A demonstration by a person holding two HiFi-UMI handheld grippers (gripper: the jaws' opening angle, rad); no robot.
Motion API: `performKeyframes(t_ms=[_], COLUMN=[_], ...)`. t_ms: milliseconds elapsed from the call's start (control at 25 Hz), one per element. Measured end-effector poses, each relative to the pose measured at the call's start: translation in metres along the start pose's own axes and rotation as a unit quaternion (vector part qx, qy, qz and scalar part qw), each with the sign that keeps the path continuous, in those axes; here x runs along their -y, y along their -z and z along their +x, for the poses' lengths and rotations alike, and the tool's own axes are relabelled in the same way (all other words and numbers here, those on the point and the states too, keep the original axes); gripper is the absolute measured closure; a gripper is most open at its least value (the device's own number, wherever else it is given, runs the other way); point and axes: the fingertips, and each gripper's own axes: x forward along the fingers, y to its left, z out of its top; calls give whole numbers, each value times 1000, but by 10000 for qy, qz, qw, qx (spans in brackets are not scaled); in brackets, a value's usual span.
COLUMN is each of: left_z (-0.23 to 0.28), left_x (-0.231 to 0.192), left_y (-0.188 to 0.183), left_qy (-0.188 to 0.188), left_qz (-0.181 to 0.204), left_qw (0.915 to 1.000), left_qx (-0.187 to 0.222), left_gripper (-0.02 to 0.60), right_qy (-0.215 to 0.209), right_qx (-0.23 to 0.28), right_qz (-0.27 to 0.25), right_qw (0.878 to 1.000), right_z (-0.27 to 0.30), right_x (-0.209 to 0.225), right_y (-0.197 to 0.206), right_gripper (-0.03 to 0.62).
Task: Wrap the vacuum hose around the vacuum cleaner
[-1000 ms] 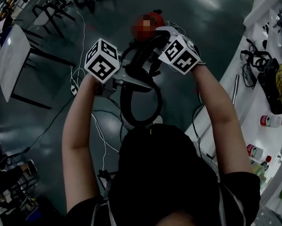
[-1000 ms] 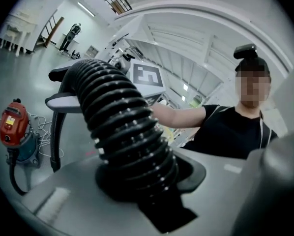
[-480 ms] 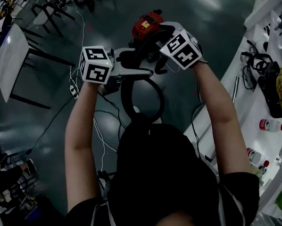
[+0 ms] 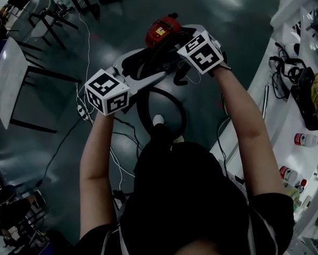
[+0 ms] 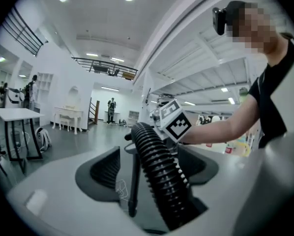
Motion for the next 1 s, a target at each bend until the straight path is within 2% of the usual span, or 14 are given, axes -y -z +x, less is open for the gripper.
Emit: performKeyframes(t_ms=[200,320,560,800,840,960,1000], left_z=[-10,-14,-9,-16,-17,-18,-18], left_x=[-35,-55,-75,-112,-118,-140,-149], left_y=[8,20,56,96,99,101,98], left_qy=[-313,-447,-357,-610,-647,-804,-860], left_qz=[-420,-477,-405,-410,-388,-250,-239], left_qw=[9984,9976,9984,9963,9961,9957,9954], left_qx=[208,226,-197,-447,-459,-397,-336], left_gripper=[217,210,201,202,225,421,453], right_qy=[187,310,442,645,662,726,745], right_qx=[-236,-386,-510,-637,-668,-794,-823], right_qz=[672,964,1482,1804,1825,1864,1907], right_qw=[9973,9941,9866,9794,9787,9766,9753], right_z=[20,32,54,74,78,89,93], right_x=[27,42,69,90,91,94,95], right_y=[2,3,5,2,2,6,7], right_gripper=[390,388,388,388,387,387,387])
